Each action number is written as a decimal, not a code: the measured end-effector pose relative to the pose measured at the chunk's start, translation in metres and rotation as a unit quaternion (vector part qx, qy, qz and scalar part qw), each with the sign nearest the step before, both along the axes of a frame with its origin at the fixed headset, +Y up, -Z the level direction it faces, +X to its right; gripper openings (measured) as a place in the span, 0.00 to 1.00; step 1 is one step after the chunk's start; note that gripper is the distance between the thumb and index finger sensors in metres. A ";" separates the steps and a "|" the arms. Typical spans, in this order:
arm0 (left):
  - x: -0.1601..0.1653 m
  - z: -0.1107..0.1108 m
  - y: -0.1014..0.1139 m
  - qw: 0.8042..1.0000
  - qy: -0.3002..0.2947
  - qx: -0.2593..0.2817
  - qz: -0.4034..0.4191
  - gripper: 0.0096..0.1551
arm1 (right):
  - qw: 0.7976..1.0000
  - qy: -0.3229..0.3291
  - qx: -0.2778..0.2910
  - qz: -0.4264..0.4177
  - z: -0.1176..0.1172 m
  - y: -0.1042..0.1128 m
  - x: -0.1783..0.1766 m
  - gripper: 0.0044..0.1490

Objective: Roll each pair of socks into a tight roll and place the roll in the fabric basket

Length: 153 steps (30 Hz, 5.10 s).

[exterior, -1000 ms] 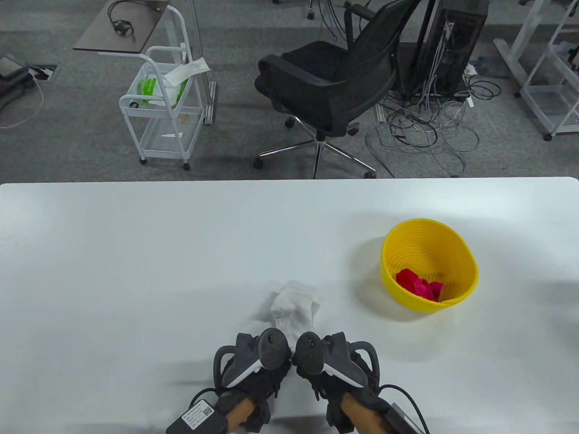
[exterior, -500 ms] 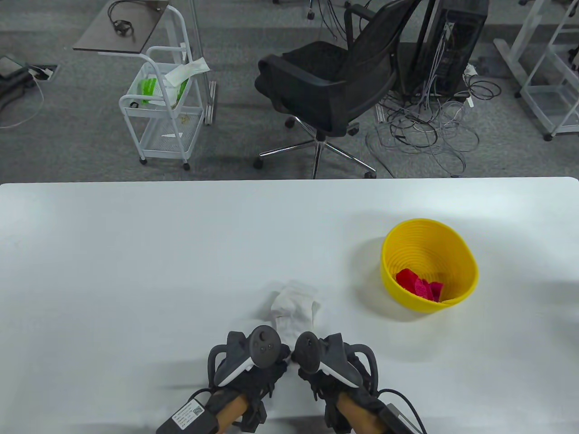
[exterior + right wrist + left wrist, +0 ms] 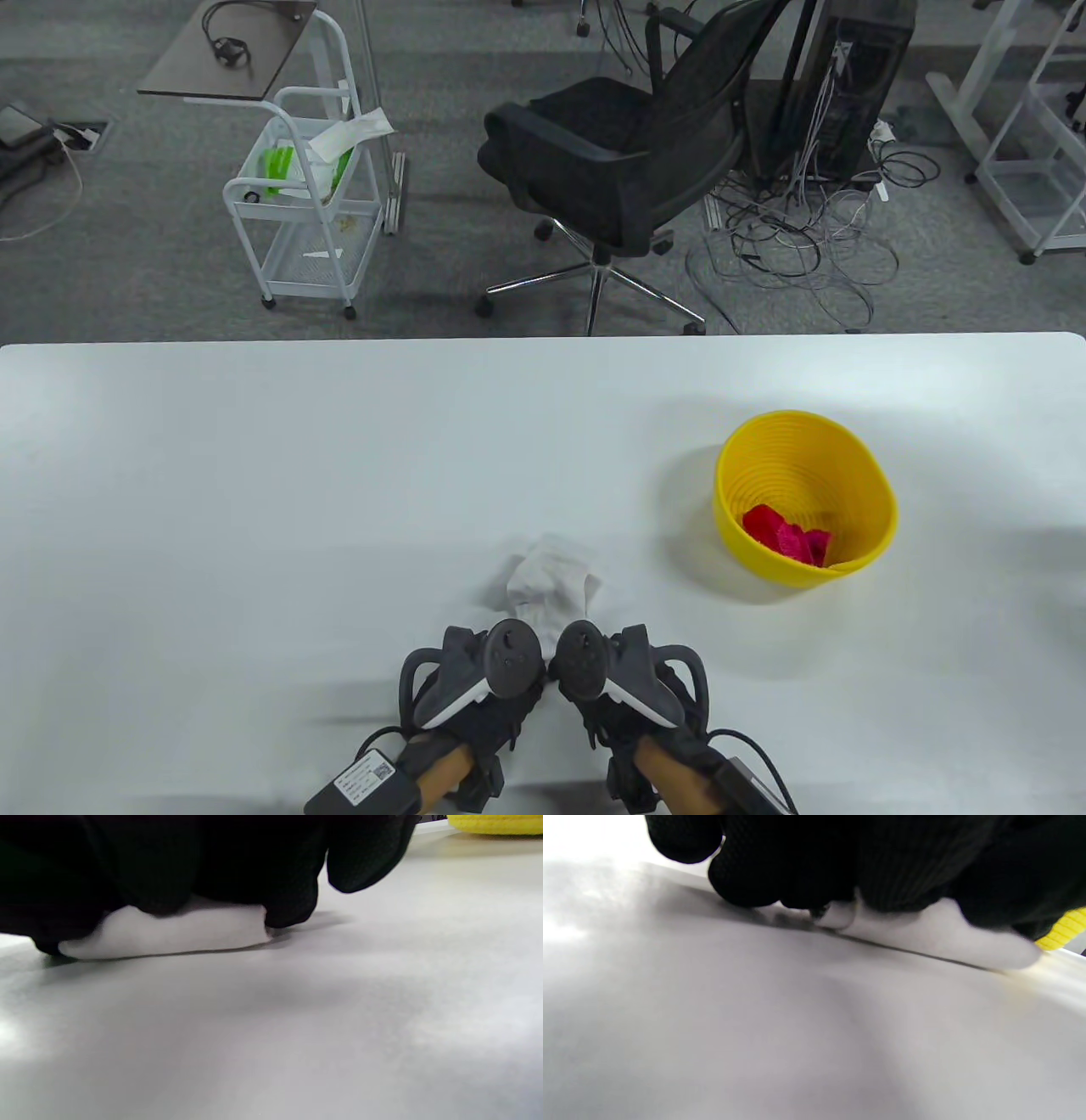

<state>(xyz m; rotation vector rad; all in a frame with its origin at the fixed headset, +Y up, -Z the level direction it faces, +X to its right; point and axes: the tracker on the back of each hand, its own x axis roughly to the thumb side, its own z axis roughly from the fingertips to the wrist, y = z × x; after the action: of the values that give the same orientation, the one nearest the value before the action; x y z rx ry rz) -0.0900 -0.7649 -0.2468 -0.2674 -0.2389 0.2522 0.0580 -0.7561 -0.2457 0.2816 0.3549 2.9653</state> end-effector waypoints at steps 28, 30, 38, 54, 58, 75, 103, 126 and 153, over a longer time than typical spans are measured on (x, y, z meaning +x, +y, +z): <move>-0.004 0.002 0.003 1.000 0.002 -0.018 0.001 0.30 | 0.999 0.003 0.001 0.038 0.001 -0.003 -0.003 0.24; -0.002 0.002 0.003 1.000 0.001 -0.014 -0.008 0.29 | 0.999 0.000 -0.003 0.033 0.001 -0.003 -0.003 0.24; -0.001 0.000 0.002 1.000 0.005 -0.015 0.007 0.21 | 1.000 0.002 0.004 -0.021 0.000 0.012 0.004 0.23; -0.006 -0.001 0.000 0.999 0.017 -0.031 0.027 0.22 | 0.999 0.023 -0.014 0.037 0.004 0.000 -0.003 0.31; -0.009 0.000 0.006 0.999 0.023 -0.024 0.031 0.26 | 0.999 0.016 0.005 0.046 0.005 -0.002 -0.006 0.30; -0.005 0.000 0.002 1.000 0.018 -0.018 0.006 0.21 | 1.000 0.009 -0.014 -0.011 0.000 0.006 0.003 0.25; -0.017 -0.001 0.012 0.998 0.038 -0.021 0.035 0.25 | 0.999 0.019 -0.019 0.031 0.003 -0.003 -0.003 0.31; -0.006 0.001 0.006 1.000 0.018 -0.017 0.011 0.23 | 0.999 0.042 -0.026 0.007 0.007 0.010 -0.002 0.26; -0.002 0.003 0.007 1.000 0.018 -0.004 -0.012 0.24 | 1.000 0.007 -0.005 0.007 0.001 0.005 0.001 0.27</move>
<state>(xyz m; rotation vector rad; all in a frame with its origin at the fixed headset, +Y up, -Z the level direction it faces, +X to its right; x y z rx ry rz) -0.0923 -0.7579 -0.2443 -0.2726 -0.2000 0.2347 0.0592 -0.7507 -0.2444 0.3011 0.3762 2.9752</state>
